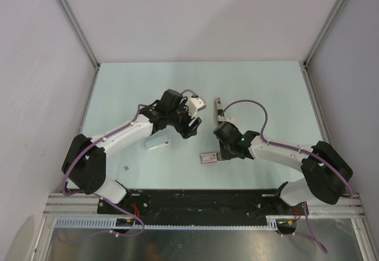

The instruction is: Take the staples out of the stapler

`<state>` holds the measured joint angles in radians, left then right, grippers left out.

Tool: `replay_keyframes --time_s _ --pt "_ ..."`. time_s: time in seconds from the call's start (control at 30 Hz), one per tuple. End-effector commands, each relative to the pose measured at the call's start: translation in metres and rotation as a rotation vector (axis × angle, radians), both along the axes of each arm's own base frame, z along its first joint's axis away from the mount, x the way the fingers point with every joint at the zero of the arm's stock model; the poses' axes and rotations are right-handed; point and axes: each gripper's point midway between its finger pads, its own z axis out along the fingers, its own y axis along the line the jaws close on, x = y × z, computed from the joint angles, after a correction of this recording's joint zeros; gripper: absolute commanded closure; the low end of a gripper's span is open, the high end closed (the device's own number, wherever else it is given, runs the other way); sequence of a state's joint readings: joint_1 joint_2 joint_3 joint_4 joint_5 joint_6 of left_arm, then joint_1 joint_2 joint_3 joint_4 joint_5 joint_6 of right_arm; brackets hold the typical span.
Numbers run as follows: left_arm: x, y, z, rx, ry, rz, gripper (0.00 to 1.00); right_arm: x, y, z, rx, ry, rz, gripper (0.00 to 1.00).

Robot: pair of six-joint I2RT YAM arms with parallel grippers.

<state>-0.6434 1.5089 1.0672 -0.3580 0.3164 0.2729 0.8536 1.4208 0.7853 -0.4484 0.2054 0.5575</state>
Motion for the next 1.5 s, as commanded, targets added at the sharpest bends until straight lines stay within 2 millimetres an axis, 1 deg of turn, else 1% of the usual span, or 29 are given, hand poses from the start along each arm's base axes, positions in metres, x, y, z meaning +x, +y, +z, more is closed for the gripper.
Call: replay_keyframes --time_s 0.0,0.57,0.97,1.23,1.47 --pt "-0.0033 -0.0032 0.0159 -0.011 -0.077 -0.065 0.27 0.0026 0.0011 -0.0035 -0.002 -0.011 -0.012 0.91" --pt "-0.0064 -0.0053 0.0171 0.0 -0.097 -0.079 0.27 -0.0004 -0.0008 -0.008 -0.016 0.005 -0.006 0.89" --pt "-0.0067 -0.007 0.0151 0.016 -0.107 -0.079 0.28 -0.0032 0.0008 -0.0098 -0.011 0.015 0.003 0.85" --pt "-0.0062 -0.0071 0.016 0.021 -0.112 -0.077 0.28 -0.0049 0.001 -0.0112 -0.01 0.02 0.005 0.81" --pt "-0.0062 -0.0068 0.0149 0.027 -0.115 -0.076 0.28 -0.0048 0.0013 -0.0105 -0.008 0.019 0.006 0.74"
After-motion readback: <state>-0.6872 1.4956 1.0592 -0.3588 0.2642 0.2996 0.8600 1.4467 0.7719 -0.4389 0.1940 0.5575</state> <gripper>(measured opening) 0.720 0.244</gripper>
